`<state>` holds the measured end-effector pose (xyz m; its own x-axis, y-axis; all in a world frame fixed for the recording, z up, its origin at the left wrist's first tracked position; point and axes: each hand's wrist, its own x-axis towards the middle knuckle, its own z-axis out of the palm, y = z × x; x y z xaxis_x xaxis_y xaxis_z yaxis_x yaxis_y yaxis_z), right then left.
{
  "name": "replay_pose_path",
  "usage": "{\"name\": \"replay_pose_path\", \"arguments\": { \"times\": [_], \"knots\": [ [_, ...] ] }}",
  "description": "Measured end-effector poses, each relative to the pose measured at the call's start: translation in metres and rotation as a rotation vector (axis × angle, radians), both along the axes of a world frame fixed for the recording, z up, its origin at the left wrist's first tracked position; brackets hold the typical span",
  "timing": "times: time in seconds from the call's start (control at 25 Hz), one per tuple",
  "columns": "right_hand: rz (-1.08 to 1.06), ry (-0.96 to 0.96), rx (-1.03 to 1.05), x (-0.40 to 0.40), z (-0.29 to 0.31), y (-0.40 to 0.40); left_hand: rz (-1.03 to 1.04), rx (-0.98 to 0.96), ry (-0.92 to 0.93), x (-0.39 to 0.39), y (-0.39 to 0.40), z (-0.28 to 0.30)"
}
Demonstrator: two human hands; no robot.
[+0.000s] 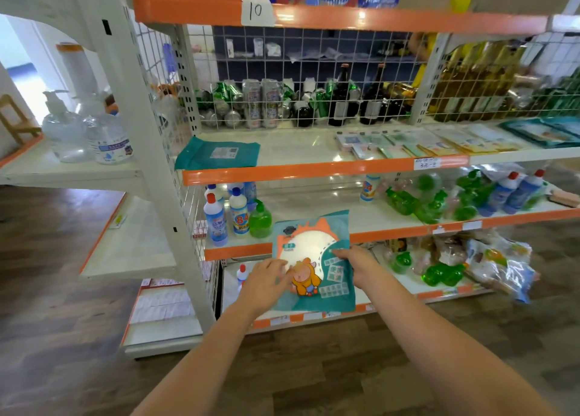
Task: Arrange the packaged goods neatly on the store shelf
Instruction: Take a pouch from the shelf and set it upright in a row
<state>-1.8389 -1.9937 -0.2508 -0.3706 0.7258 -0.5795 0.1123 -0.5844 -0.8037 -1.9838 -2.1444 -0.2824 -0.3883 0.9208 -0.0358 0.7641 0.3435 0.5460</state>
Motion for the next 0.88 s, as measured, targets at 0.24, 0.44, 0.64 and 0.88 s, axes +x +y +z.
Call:
{"name": "replay_pose_path", "arguments": {
  "times": [0.24,0.44,0.64,0.88],
  "knots": [
    [-0.116,0.084,0.014,0.041,0.008,0.024,0.157,0.051,-0.001,-0.001,0.040,0.008],
    [-0.196,0.095,0.024,0.072,0.009,0.055,0.155,0.017,-0.169,0.021,0.081,0.001],
    [-0.256,0.132,0.000,0.095,0.006,0.091,0.146,-0.005,-0.199,0.031,0.123,0.006],
    [-0.283,0.161,-0.015,0.123,0.001,0.132,0.087,-0.042,-0.218,0.050,0.169,0.009]
  ]
}}
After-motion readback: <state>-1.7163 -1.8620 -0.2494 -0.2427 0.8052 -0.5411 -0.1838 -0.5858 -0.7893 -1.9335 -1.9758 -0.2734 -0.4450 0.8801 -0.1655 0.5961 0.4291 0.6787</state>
